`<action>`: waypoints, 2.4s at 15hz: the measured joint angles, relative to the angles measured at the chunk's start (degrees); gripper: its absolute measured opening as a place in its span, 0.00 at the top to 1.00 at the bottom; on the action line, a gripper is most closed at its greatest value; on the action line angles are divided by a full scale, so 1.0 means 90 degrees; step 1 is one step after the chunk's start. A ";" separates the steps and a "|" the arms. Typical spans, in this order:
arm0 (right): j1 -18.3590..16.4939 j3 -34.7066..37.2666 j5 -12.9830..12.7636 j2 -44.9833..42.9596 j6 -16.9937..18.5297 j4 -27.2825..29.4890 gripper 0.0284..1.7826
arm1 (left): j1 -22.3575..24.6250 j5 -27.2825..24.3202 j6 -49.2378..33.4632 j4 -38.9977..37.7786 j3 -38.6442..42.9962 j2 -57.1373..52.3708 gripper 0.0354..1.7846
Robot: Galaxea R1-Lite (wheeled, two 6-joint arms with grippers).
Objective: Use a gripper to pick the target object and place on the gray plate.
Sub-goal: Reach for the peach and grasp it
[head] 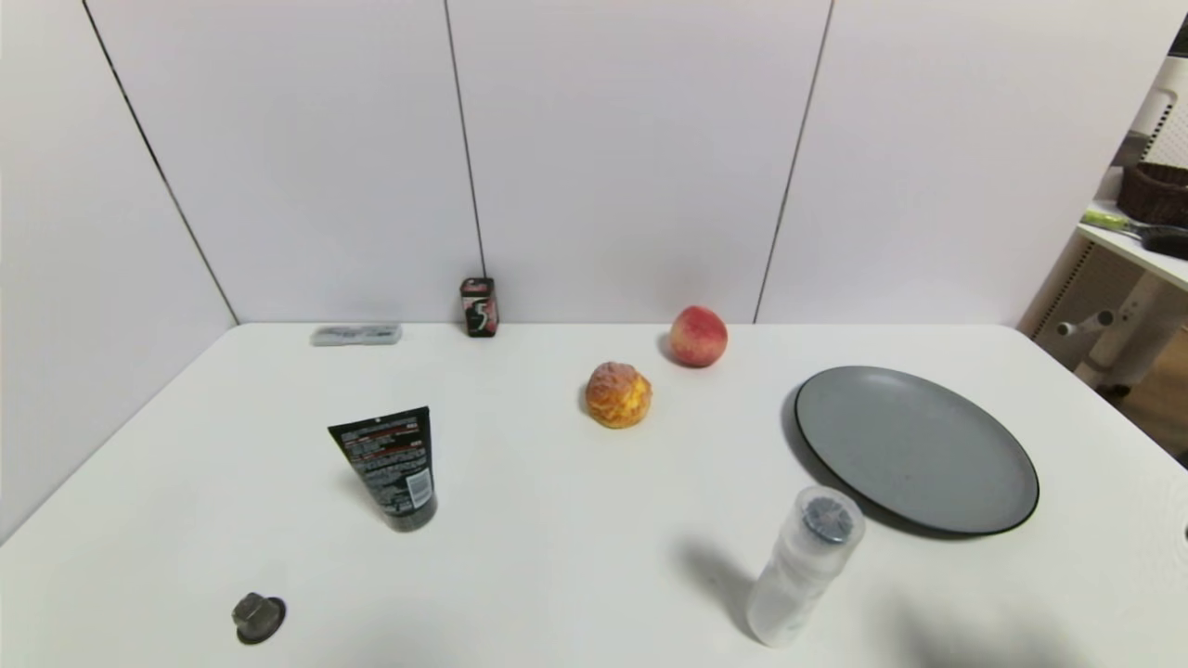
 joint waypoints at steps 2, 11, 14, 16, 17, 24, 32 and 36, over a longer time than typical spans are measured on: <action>0.0092 -0.0832 0.0202 0.1113 -0.0012 0.0111 0.05 | 0.0000 0.0000 0.0000 0.0000 0.0000 0.0000 0.06; 0.0601 -0.4198 0.2224 0.5350 -0.0447 0.0276 0.05 | 0.0000 0.0000 0.0000 0.0000 0.0000 0.0000 0.06; 0.0859 -0.5077 0.2387 0.6514 -0.0596 0.0282 0.05 | 0.0000 -0.0003 -0.0003 0.0000 0.0000 0.0000 0.06; 0.0981 -0.5717 0.2392 0.7252 -0.0740 0.0322 0.05 | 0.0000 0.0003 0.0000 0.0000 0.0000 0.0000 0.06; 0.1015 -0.6051 0.2389 0.7553 -0.0824 0.0447 0.05 | 0.0000 0.0000 0.0000 0.0000 0.0000 0.0000 0.06; 0.1107 -0.8223 0.1942 0.9249 -0.1409 0.1646 0.05 | 0.0000 0.0003 -0.0003 0.0000 0.0000 0.0000 0.06; 0.1262 -0.8970 0.1480 1.0097 -0.1494 0.1890 0.05 | 0.0000 0.0000 0.0000 0.0000 0.0000 0.0000 0.06; 0.1369 -0.9016 0.1467 1.0392 -0.1475 0.1578 0.05 | 0.0000 0.0000 0.0003 0.0000 0.0000 0.0000 0.06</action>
